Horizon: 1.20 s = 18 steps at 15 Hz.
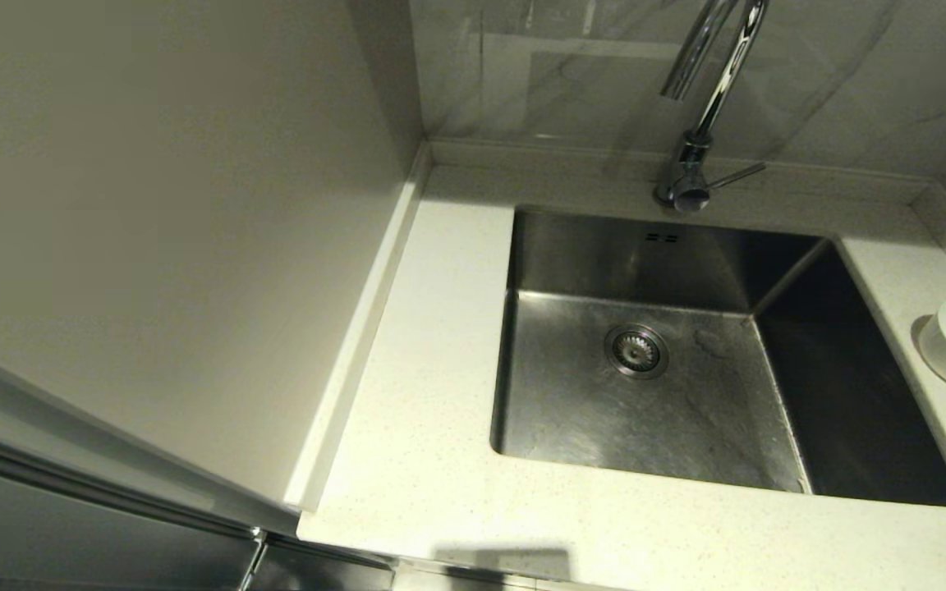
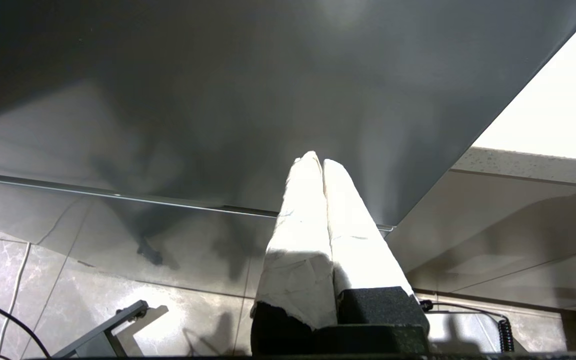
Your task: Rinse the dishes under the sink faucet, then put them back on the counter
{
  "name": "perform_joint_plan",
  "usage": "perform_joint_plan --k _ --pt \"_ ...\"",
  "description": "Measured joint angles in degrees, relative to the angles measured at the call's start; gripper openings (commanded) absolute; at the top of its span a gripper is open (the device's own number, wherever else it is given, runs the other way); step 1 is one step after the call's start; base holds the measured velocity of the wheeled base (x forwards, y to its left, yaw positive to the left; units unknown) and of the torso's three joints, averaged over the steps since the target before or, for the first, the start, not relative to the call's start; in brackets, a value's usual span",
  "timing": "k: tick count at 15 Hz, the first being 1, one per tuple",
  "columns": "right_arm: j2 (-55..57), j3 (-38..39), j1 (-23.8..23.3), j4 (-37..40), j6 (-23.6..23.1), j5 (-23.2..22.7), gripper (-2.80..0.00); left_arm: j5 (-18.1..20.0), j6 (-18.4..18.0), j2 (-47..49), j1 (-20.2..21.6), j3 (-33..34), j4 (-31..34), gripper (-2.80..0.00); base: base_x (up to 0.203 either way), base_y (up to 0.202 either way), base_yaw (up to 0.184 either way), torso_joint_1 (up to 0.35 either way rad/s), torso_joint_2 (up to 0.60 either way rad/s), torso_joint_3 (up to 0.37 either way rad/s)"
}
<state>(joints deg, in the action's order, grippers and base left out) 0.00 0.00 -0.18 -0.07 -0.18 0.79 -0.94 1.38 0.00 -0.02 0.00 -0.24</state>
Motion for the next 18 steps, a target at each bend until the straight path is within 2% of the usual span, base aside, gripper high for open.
perform_joint_plan --k 18 --pt "0.00 0.00 0.02 0.00 0.02 0.00 -2.80 -0.01 -0.01 0.00 0.02 0.00 -0.02 -2.80 0.000 0.000 0.000 0.000 0.00 0.000"
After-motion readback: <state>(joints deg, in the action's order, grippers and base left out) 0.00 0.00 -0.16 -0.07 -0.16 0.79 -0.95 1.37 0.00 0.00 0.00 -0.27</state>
